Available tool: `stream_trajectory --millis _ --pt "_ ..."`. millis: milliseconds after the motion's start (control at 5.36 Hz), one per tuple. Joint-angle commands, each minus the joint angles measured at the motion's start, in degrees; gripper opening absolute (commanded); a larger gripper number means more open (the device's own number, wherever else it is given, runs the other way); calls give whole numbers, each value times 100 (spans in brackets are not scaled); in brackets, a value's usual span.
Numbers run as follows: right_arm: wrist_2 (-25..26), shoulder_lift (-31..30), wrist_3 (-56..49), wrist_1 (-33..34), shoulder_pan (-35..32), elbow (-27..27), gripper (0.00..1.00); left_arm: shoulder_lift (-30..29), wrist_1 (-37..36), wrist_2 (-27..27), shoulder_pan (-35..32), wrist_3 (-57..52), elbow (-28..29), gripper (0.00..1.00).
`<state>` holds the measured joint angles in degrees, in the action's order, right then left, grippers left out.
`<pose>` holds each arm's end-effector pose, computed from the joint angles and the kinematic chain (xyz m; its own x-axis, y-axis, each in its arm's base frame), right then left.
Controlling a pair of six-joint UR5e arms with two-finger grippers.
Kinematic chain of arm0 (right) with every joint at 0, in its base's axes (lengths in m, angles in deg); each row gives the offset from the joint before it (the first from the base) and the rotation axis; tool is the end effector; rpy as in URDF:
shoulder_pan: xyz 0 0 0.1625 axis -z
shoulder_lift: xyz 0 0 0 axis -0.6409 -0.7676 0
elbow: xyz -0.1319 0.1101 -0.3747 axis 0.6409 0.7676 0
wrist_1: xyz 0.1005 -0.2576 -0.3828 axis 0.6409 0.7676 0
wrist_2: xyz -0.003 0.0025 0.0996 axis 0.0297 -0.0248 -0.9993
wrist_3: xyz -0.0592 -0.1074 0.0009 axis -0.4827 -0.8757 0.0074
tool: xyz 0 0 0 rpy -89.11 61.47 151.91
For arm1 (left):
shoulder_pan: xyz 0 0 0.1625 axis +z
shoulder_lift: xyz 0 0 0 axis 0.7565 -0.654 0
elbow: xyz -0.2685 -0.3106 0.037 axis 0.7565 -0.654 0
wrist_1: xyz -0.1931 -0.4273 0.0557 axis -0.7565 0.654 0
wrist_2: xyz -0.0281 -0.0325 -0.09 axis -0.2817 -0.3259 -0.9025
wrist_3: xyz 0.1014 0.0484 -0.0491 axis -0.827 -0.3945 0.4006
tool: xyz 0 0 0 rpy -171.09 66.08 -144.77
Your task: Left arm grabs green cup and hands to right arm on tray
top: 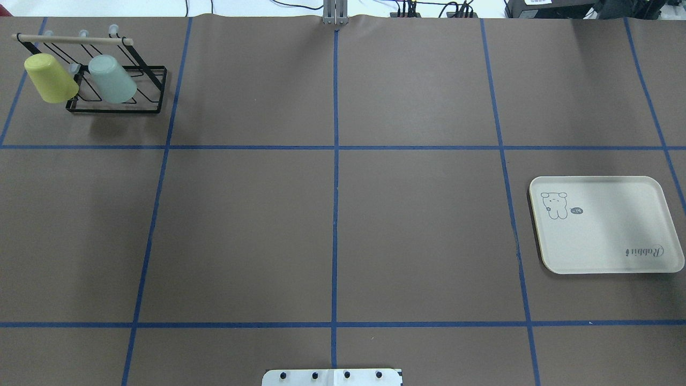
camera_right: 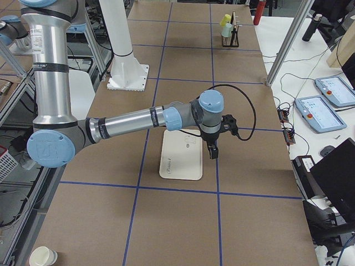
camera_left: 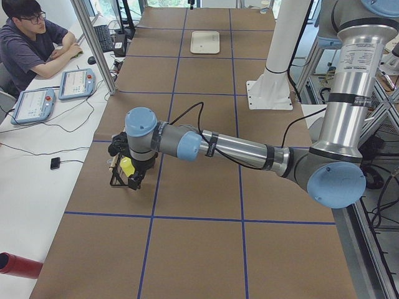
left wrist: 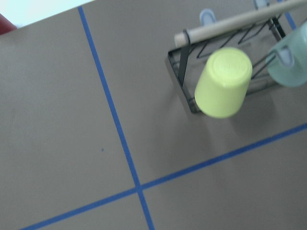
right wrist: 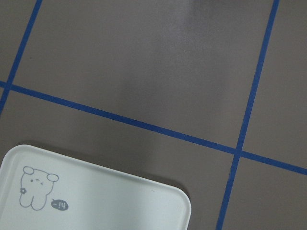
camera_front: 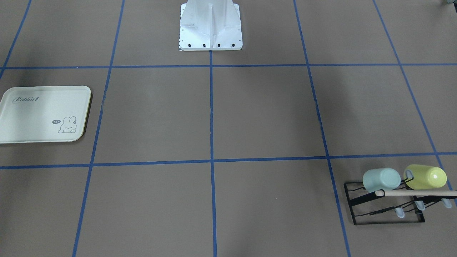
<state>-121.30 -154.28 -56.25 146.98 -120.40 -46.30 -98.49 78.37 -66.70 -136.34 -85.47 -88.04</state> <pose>-0.0434 -0.5694 0.5194 0.7041 -0.2680 0.6576 0.1196 0.9576 0.2622 -0.0139 -0.6626 0.5029 0.6911 0.3059 -0.6549 -0.0640 0.9284 0.3661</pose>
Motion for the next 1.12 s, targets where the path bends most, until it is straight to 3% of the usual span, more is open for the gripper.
stream_trajectory --millis 0,187,373,560,933 --pt "11 32 21 -8 99 -2 100 -384 745 30 497 848 381 100" --pt "3 32 21 -8 108 -10 100 -907 846 39 935 1670 617 100" --pt "3 23 29 -8 117 -10 100 -1243 838 483 1174 2357 715 100" --pt "-6 23 30 -8 126 -28 100 -1420 838 1410 1795 3182 716 100" --pt "3 23 30 -8 126 -28 100 -1562 812 1709 2326 3725 795 100"
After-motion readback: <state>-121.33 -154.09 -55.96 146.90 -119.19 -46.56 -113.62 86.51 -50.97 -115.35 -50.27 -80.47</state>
